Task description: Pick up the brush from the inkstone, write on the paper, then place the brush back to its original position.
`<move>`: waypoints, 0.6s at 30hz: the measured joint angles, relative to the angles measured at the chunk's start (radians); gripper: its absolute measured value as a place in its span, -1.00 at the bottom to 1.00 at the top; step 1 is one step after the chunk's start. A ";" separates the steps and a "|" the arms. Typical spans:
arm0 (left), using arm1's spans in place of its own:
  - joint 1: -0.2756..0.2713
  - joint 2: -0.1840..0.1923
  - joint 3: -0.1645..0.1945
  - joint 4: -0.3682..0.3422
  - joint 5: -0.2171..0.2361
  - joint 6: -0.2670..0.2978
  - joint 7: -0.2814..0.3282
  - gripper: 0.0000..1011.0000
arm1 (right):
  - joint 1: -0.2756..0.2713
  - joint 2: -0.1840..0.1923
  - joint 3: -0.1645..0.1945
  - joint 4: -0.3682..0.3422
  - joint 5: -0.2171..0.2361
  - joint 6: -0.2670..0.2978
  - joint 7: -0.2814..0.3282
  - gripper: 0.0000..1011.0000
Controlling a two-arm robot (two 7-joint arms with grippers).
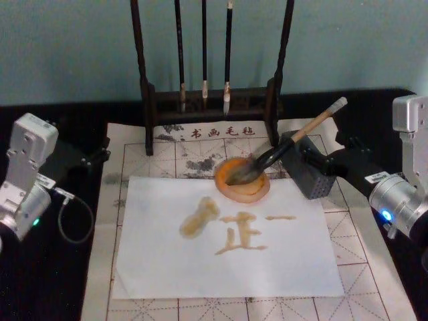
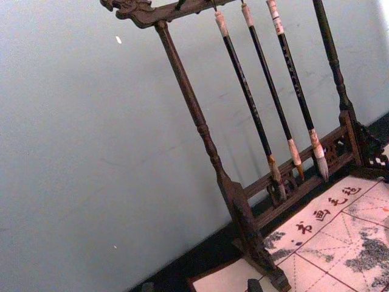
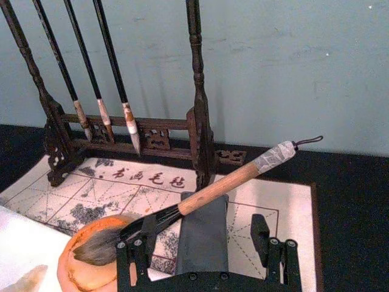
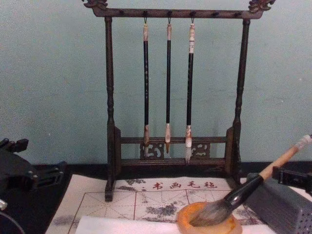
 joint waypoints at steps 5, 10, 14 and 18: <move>0.000 0.000 0.000 0.000 0.000 0.000 0.000 0.98 | 0.000 0.000 0.000 0.000 0.000 0.000 0.000 0.98; 0.000 0.000 0.000 0.000 0.000 0.000 0.000 0.98 | 0.000 0.000 0.000 0.000 0.000 0.000 0.000 0.98; 0.000 0.000 0.000 0.000 0.000 0.000 0.000 0.98 | 0.000 0.000 0.000 0.000 0.000 0.000 0.000 0.98; 0.000 0.000 0.000 0.000 0.000 0.000 0.000 0.98 | 0.000 0.000 0.000 0.000 0.000 0.000 0.000 0.98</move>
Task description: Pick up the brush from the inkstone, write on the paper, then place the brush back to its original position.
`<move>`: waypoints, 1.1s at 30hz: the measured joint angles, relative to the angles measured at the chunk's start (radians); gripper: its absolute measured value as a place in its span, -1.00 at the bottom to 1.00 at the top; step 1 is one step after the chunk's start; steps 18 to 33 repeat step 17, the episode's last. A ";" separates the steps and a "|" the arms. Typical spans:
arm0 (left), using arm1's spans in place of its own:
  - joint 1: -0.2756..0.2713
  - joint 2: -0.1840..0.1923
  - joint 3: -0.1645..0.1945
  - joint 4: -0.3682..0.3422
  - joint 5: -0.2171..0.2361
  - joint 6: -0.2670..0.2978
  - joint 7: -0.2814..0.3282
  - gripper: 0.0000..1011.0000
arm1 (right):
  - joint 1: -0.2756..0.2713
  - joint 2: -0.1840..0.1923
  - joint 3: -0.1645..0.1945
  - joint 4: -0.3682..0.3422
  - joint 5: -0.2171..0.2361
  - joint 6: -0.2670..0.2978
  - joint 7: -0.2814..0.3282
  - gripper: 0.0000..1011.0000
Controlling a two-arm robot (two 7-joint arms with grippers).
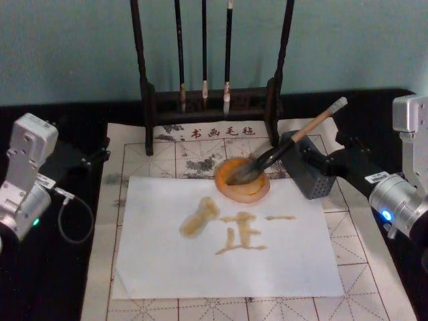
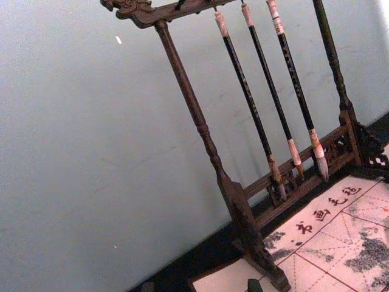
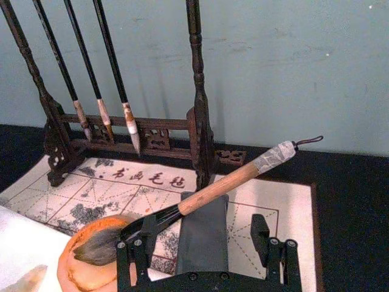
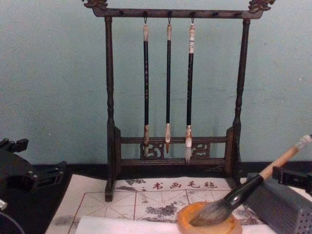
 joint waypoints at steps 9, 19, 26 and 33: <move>0.000 0.000 0.000 0.000 0.000 0.000 0.000 0.98 | 0.000 0.000 0.000 0.000 0.000 0.000 0.000 0.98; 0.000 0.000 0.000 0.000 0.000 0.000 0.000 0.98 | 0.000 0.000 0.000 0.000 0.000 0.000 0.000 0.98; 0.000 0.000 0.000 0.000 0.000 0.000 0.000 0.98 | 0.000 0.000 0.000 0.000 0.000 0.000 0.000 0.98; 0.000 0.000 0.000 0.000 0.000 0.000 0.000 0.98 | 0.000 0.000 0.000 0.000 0.000 0.000 0.000 0.98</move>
